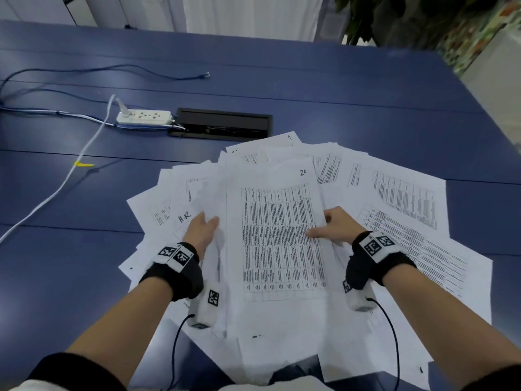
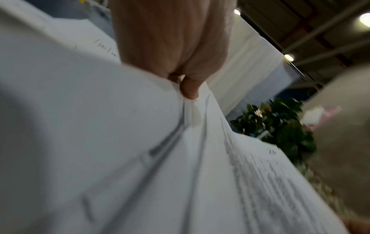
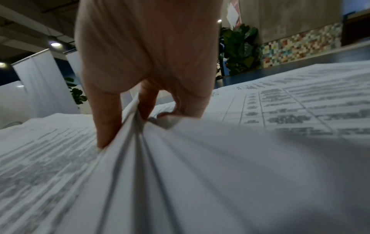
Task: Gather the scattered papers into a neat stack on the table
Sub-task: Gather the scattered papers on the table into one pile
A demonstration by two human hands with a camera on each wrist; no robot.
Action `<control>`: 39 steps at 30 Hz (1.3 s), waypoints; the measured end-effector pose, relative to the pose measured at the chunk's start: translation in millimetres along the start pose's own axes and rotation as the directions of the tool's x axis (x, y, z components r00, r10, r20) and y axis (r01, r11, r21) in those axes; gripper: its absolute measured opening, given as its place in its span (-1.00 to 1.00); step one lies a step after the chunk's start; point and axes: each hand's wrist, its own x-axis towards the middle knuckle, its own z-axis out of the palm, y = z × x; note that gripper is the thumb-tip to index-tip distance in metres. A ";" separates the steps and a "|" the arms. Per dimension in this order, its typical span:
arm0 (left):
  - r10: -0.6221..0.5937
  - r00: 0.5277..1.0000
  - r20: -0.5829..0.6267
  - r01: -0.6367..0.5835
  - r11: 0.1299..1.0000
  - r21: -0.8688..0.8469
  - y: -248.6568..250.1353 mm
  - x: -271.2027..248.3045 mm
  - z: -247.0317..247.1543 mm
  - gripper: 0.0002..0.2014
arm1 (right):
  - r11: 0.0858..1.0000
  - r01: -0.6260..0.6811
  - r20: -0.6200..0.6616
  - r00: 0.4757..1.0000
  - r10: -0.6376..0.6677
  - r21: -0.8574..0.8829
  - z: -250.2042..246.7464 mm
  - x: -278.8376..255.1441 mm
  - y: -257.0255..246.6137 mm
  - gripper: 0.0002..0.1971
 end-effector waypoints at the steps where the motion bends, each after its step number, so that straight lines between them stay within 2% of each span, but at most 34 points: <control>1: 0.004 0.999 -0.040 -0.005 1.000 -0.031 0.3 2.3 1.4 -0.40 | 1.000 0.009 0.004 1.000 -0.009 0.029 0.6 -0.9 -0.8 -0.70; 3: -0.040 0.999 0.011 0.040 0.998 -0.049 1.5 4.8 2.5 -0.35 | 0.995 0.027 -0.005 1.000 -0.027 0.096 2.9 -2.7 -0.5 -0.76; 5: -0.075 0.989 0.126 0.076 0.997 -0.010 2.6 4.2 -1.0 -0.37 | 0.981 0.043 -0.034 0.999 -0.037 0.190 5.2 -3.7 0.3 -0.86; 7: -0.080 0.968 0.238 0.081 0.997 0.002 2.5 4.3 -6.8 -0.51 | 0.949 0.058 -0.097 0.995 -0.029 0.310 6.6 -4.2 0.9 -0.88; 8: -0.056 0.969 0.242 0.064 0.998 -0.025 6.1 1.3 -8.3 -0.58 | 0.926 0.064 -0.135 0.991 -0.014 0.371 7.4 -3.9 1.0 -0.82; 11: 0.045 0.989 0.141 -0.025 0.990 -0.142 14.7 2.0 -10.9 -0.64 | 0.871 0.072 -0.193 0.981 0.026 0.485 14.3 -2.9 -2.1 -0.71; 13: 0.026 1.000 0.018 -0.022 0.976 -0.214 22.0 1.0 -16.7 -0.57 | 0.850 0.076 -0.186 0.982 0.026 0.521 21.2 -0.4 -7.4 -0.68; 15: -0.014 1.000 -0.006 0.012 0.975 -0.224 21.2 0.4 -26.7 -0.57 | 0.829 0.083 -0.184 0.983 0.024 0.553 30.2 2.7 -15.8 -0.64; 20: -0.072 0.984 0.164 0.077 0.997 -0.025 8.9 -5.6 -48.4 -0.81 | 0.869 0.091 -0.192 0.981 0.004 0.487 57.0 10.2 -44.7 -0.49; 22: -0.102 0.981 0.168 0.108 0.994 -0.024 4.8 -2.8 -58.5 -0.83 | 0.910 0.067 -0.167 0.986 0.002 0.410 64.7 12.1 -53.0 -0.40; 23: -0.124 0.982 0.143 0.133 0.990 -0.053 5.0 -1.2 -64.4 -0.78 | 0.936 0.052 -0.150 0.989 0.001 0.349 66.6 12.8 -55.4 -0.35; 25: -0.184 0.978 0.100 0.195 0.975 -0.110 1.5 7.7 -75.4 -0.51 | 0.970 0.017 -0.123 0.992 0.013 0.241 67.4 13.5 -58.3 -0.30; 27: -0.197 0.972 0.130 0.216 0.964 -0.156 1.5 13.0 -76.7 -0.26 | 0.987 -0.006 -0.140 0.990 0.029 0.162 68.2 15.3 -60.5 -0.36; 28: -0.174 0.968 0.179 0.201 0.969 -0.147 5.5 11.8 -72.2 -0.29 | 0.990 -0.017 -0.139 0.990 0.036 0.139 69.8 15.5 -63.0 -0.38; 29: -0.143 0.967 0.211 0.167 0.981 -0.098 10.5 8.2 -67.9 -0.45 | 0.990 -0.020 -0.118 0.992 0.036 0.136 72.7 16.1 -65.6 -0.35; 31: -0.133 0.933 0.336 0.137 0.990 0.013 16.4 3.6 -59.2 -0.79 | 0.979 0.014 -0.033 0.999 -0.007 0.201 78.7 14.1 -70.9 -0.17; 33: -0.136 0.880 0.455 0.105 0.990 0.093 22.4 2.0 -61.5 -0.76 | 0.939 0.042 -0.047 0.999 -0.028 0.342 75.6 7.5 -76.8 -0.04; 34: -0.121 0.873 0.472 0.085 0.992 0.097 23.8 5.5 -67.7 -0.73 | 0.913 0.039 -0.098 0.995 0.001 0.406 69.6 6.0 -76.8 -0.01; 36: -0.100 0.926 0.364 0.069 0.993 0.098 22.1 15.2 -77.4 -0.66 | 0.906 0.010 -0.155 0.986 0.061 0.422 58.7 10.1 -67.0 -0.08; 38: -0.051 0.980 0.194 0.024 0.990 0.140 15.6 20.1 -75.5 -0.54 | 0.951 -0.059 -0.096 0.991 0.092 0.303 63.9 11.2 -58.7 -0.24; 39: -0.008 0.991 0.135 -0.018 0.982 0.190 10.2 17.6 -69.0 -0.47 | 0.963 -0.073 -0.076 0.992 0.096 0.260 71.0 11.1 -57.8 -0.29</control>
